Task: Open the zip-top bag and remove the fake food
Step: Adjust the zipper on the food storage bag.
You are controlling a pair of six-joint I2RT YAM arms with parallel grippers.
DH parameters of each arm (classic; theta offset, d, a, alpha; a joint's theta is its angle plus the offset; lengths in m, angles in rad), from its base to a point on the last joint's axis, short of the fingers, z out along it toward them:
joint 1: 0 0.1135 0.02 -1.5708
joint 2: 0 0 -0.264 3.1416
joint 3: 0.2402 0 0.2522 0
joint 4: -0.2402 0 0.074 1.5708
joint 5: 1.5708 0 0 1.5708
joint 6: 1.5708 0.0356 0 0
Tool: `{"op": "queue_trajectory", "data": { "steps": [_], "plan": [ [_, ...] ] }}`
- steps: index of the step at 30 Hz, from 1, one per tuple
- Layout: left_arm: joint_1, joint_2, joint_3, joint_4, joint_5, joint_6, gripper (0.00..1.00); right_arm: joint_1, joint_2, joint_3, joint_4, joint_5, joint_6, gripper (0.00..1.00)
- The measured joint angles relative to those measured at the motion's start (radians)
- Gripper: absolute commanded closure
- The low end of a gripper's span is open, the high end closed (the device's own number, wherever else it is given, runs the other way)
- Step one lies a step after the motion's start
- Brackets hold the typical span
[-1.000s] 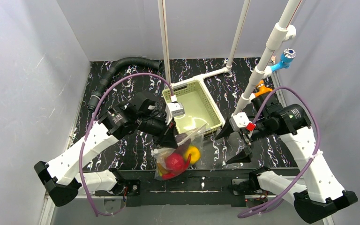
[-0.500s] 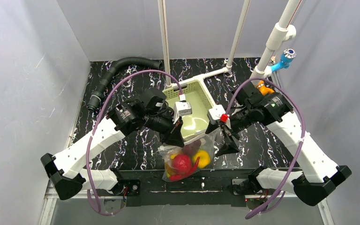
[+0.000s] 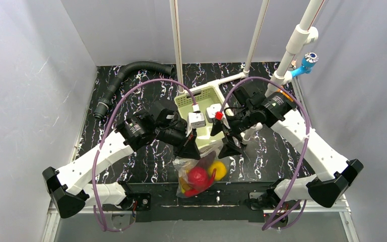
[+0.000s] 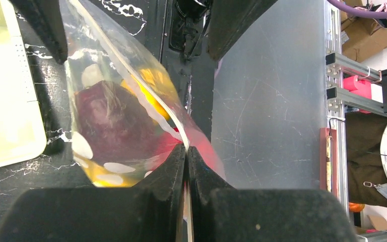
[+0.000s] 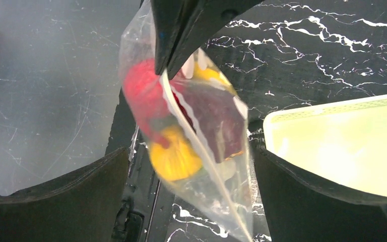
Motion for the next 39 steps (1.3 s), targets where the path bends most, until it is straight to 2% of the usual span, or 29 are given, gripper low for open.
{"op": "queue_trajectory", "data": {
  "steps": [6, 15, 21, 32, 34, 36, 39],
  "plan": [
    [0.0, -0.034, -0.051, 0.048, -0.002, -0.01, 1.0, 0.018, 0.031, -0.016, 0.049, -0.004, 0.034, 0.2],
    [0.0, -0.121, -0.114, 0.117, -0.009, -0.037, 1.0, 0.027, 0.026, -0.129, 0.085, -0.086, 0.036, 0.57],
    [0.0, -0.136, -0.135, 0.151, -0.015, -0.061, 1.0, 0.027, 0.022, -0.154, 0.106, -0.118, 0.037, 0.99],
    [-0.005, -0.176, -0.234, 0.232, -0.077, -0.097, 1.0, 0.03, -0.065, -0.247, 0.185, -0.074, 0.109, 0.99],
    [-0.006, -0.183, -0.259, 0.259, -0.1, -0.111, 0.86, 0.026, -0.084, -0.27, 0.201, -0.068, 0.12, 0.99],
    [-0.006, -0.202, -0.29, 0.291, -0.132, -0.13, 0.63, 0.014, -0.1, -0.286, 0.216, -0.06, 0.126, 0.99],
    [-0.005, -0.255, -0.335, 0.311, -0.187, -0.161, 0.37, -0.018, -0.127, -0.311, 0.213, -0.043, 0.135, 0.99]
  ]
}}
